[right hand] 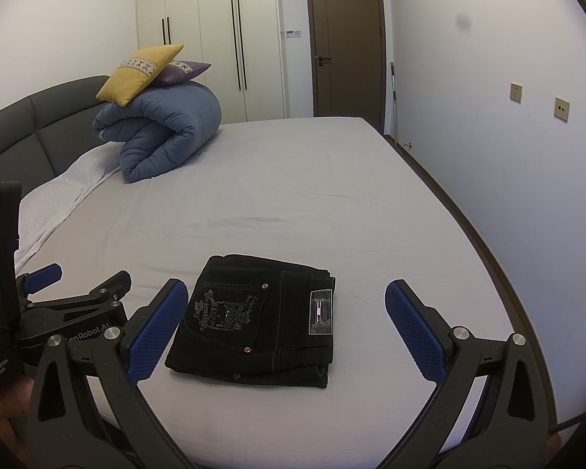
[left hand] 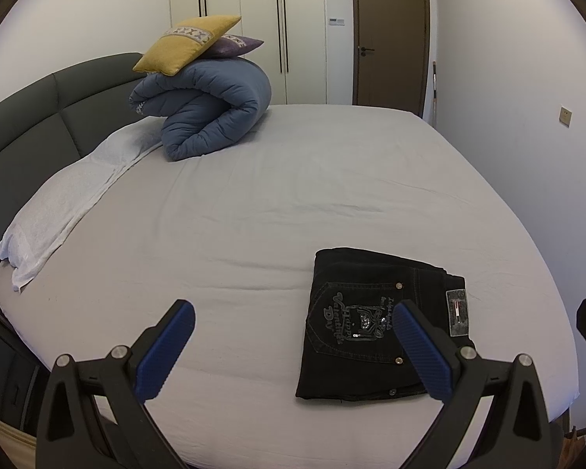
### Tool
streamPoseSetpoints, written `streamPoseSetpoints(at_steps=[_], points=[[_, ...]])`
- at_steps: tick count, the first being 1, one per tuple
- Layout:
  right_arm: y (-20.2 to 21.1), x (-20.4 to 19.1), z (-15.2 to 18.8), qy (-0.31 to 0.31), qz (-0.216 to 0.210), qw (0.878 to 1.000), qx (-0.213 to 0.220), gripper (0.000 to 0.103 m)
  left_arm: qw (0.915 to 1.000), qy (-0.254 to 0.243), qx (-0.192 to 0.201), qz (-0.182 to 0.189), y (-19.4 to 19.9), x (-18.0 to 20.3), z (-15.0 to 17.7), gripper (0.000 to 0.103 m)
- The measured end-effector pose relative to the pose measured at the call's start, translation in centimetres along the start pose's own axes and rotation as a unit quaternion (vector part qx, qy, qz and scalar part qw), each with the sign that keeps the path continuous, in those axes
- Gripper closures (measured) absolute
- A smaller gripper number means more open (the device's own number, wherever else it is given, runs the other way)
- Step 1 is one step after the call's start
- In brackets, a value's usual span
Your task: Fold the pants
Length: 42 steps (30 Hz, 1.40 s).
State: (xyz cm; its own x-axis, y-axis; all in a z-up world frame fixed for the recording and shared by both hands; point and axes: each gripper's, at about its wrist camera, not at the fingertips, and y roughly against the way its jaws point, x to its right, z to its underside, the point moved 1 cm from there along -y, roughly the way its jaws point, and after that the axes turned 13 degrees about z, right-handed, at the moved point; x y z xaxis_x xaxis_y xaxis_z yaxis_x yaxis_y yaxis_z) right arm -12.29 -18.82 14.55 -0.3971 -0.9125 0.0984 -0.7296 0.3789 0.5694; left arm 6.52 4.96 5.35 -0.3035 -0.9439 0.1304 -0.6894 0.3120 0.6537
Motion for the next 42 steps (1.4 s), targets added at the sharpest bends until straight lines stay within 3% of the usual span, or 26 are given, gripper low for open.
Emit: streamPoseSetpoints(at_steps=[42], points=[[-0.61, -0.14, 0.35, 0.005, -0.007, 1.000, -0.008, 0.000, 1.0000, 0.003, -0.006, 0.001, -0.16, -0.58, 0.74, 0.000]])
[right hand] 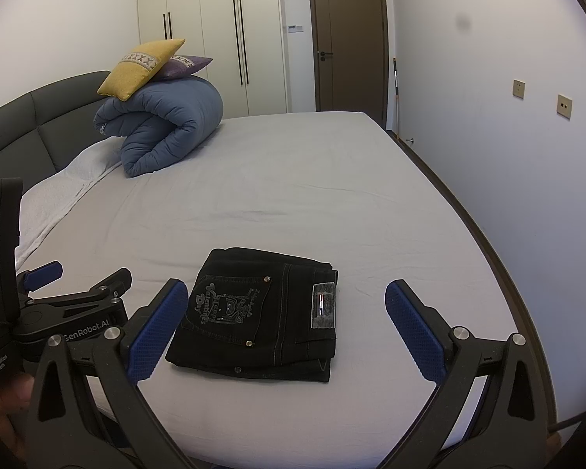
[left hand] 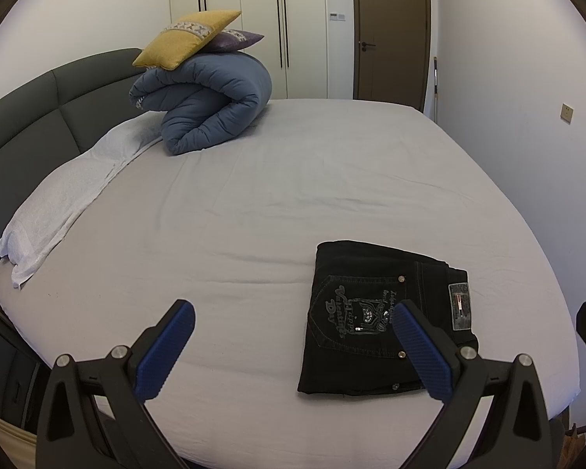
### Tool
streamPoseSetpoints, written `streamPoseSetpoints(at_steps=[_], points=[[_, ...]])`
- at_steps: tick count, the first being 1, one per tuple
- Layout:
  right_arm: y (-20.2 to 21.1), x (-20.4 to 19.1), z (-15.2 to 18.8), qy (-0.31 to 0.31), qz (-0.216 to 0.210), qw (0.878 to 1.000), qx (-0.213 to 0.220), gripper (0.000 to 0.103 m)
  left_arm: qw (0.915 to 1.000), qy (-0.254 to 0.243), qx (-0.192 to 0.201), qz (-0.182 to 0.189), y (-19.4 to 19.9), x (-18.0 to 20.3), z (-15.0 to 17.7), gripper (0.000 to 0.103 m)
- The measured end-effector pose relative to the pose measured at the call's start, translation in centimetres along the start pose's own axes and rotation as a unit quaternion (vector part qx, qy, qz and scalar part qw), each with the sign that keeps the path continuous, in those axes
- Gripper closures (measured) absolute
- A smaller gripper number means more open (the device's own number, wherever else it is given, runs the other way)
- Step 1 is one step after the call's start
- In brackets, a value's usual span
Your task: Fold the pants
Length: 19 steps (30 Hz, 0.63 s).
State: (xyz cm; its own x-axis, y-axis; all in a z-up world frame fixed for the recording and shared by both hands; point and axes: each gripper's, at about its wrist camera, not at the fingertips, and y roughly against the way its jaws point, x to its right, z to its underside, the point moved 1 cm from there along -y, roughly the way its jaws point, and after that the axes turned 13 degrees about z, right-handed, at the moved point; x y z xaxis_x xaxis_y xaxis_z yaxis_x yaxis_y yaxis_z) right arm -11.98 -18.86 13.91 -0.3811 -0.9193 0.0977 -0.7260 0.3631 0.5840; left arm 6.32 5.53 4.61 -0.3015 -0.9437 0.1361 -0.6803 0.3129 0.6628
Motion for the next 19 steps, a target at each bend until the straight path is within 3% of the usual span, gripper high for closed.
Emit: streamPoseSetpoints(at_steps=[19], points=[[-0.7, -0.1, 0.9, 0.001, -0.006, 1.000, -0.006, 0.000, 1.0000, -0.001, 0.002, 0.009, 0.0, -0.2, 0.8, 0.000]])
